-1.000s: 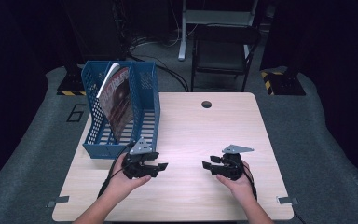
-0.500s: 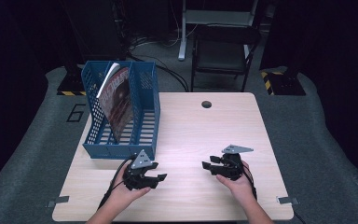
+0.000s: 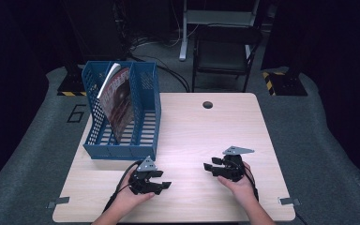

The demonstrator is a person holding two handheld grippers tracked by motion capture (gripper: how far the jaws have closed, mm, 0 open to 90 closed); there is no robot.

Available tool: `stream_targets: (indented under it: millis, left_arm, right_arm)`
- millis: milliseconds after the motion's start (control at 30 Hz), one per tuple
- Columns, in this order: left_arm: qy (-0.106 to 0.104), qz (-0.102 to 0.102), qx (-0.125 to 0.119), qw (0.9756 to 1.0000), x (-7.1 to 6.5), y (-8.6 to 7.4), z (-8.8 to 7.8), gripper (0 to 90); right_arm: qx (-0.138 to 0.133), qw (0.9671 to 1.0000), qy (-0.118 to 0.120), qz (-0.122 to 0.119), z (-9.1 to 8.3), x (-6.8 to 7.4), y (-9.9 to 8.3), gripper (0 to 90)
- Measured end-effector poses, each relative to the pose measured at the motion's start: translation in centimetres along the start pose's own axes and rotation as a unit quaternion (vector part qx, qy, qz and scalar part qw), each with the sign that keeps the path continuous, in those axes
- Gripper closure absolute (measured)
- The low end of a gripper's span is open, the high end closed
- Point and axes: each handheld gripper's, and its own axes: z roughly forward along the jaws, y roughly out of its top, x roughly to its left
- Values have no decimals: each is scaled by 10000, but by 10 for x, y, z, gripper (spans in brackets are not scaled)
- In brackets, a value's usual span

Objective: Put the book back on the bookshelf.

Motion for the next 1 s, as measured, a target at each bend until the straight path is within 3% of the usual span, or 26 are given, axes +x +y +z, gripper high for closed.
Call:
stream_targets:
  millis: [400,1000]
  left_arm:
    - [55,143,170,9997,0,-1,17,415]
    - [48,181,219,9996,-1,-1,20,410]
  right_arm:
    - [-5,9999,-78,74,-3,-3,-4,480]
    - [55,9999,-96,87,-2,-6,-7,480]
